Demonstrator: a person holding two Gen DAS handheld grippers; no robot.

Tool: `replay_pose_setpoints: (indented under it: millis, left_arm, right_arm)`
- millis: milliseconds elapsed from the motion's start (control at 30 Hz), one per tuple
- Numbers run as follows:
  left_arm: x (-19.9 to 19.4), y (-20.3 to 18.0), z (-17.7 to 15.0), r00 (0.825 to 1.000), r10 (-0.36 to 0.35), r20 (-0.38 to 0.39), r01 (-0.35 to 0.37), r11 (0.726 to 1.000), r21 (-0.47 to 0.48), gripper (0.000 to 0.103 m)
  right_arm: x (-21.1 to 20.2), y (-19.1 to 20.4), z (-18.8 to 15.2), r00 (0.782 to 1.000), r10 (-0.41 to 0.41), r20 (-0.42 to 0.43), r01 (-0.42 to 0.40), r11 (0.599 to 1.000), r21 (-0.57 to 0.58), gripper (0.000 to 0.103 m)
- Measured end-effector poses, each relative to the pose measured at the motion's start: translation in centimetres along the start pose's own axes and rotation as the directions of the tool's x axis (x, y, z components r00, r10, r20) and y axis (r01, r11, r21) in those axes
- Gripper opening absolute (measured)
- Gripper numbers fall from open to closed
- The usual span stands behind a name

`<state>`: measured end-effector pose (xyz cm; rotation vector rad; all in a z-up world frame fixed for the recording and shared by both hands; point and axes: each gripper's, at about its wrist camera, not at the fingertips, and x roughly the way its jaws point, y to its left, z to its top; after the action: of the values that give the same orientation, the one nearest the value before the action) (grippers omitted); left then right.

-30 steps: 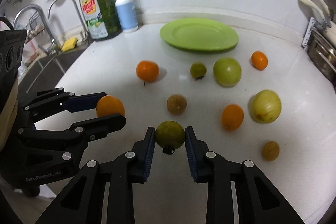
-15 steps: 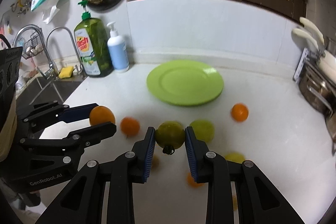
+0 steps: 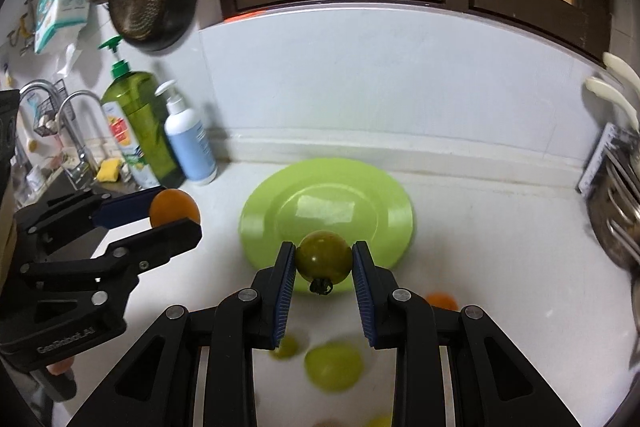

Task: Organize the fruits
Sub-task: 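Carry the lime and orange to the green plate and open both tools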

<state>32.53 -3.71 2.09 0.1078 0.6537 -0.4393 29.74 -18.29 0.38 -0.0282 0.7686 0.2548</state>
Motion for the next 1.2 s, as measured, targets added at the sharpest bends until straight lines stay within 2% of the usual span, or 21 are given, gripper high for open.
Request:
replay_pose_setpoints:
  millis: [200,367,600,833,1167,1200]
  left_arm:
    - [3.7,1.3,2.6,0.999,0.006,-0.037,-0.006,1.0,-0.001,0.04]
    - [7.5,2.7,3.8,0.996,0.008,-0.087,-0.01,1.0,-0.017,0.04]
    - [12.9,4.7,3.6,0.984,-0.009,-0.175,0.0,0.999,-0.054,0.04]
    - [17.1,5.4,2.6,0.967,0.002,-0.255,-0.014,0.999,-0.044,0.04]
    - [19.3,5.5,2.0,0.956,-0.005,-0.295,-0.011,0.999,-0.052,0.04]
    - [19.8,5.0,2.4,0.956,-0.002,-0.294,-0.014,0.999,-0.051,0.041]
  right_arm:
    - [3.4,-1.8,3.1,1.0,0.0,-0.031,0.0,1.0,0.004,0.03]
    - [7.6,-3.3,4.7,0.995,0.008,-0.099,-0.007,1.0,0.015,0.03]
    - [12.6,-4.0,4.9,0.984,-0.002,-0.181,0.002,1.0,0.001,0.03]
    - [17.3,-4.8,4.7,0.963,0.002,-0.268,-0.002,1.0,-0.001,0.03]
    - [19.3,-5.4,4.2,0.953,0.0,-0.303,-0.003,1.0,-0.012,0.03]
    - [19.3,-5.4,4.2,0.954,-0.005,-0.298,0.001,1.0,-0.013,0.033]
